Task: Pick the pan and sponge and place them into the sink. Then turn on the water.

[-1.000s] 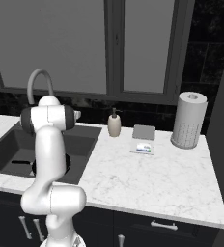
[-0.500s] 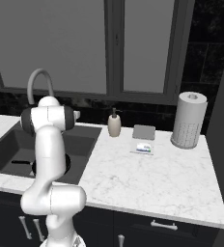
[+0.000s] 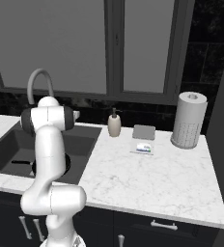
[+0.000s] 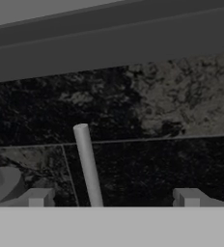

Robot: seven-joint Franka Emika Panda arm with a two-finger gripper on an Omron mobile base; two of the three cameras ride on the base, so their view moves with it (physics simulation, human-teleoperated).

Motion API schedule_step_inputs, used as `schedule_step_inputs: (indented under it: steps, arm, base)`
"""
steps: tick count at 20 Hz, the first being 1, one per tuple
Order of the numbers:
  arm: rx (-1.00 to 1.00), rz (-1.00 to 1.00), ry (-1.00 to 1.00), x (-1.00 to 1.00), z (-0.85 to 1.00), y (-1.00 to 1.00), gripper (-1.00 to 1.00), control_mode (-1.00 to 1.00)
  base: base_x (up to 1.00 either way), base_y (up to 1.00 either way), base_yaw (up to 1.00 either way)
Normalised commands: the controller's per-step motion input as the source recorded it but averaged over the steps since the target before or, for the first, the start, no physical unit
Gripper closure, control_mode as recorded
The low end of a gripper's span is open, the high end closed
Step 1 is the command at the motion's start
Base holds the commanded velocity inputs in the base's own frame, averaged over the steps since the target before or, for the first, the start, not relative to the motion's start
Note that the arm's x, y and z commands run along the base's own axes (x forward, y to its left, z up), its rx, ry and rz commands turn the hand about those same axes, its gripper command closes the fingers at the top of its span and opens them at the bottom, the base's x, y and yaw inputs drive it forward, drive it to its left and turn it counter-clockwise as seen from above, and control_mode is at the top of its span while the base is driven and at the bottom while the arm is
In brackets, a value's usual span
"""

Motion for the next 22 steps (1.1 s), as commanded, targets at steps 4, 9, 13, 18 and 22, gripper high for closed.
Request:
schedule_step_inputs:
  steps: [4, 9, 13, 18, 22]
  arm:
    - [0.00, 0.00, 0.00, 0.05, 0.00, 0.00, -1.00, -1.00]
    - [0.00, 0.00, 0.00, 0.07, 0.00, 0.00, -1.00, -1.00]
    - [0.00, 0.00, 0.00, 0.11, 0.00, 0.00, -1.00, -1.00]
    - [0.00, 0.00, 0.00, 0.07, 0.00, 0.00, -1.00, -1.00]
    - [0.00, 0.00, 0.00, 0.00, 0.00, -0.04, -1.00, -1.00]
  base:
    - [0.00, 0.00, 0.00]
    - [0.00, 0.00, 0.00]
    - [0.00, 0.00, 0.00]
    - [0.00, 0.00, 0.00]
    - [0.00, 0.00, 0.00]
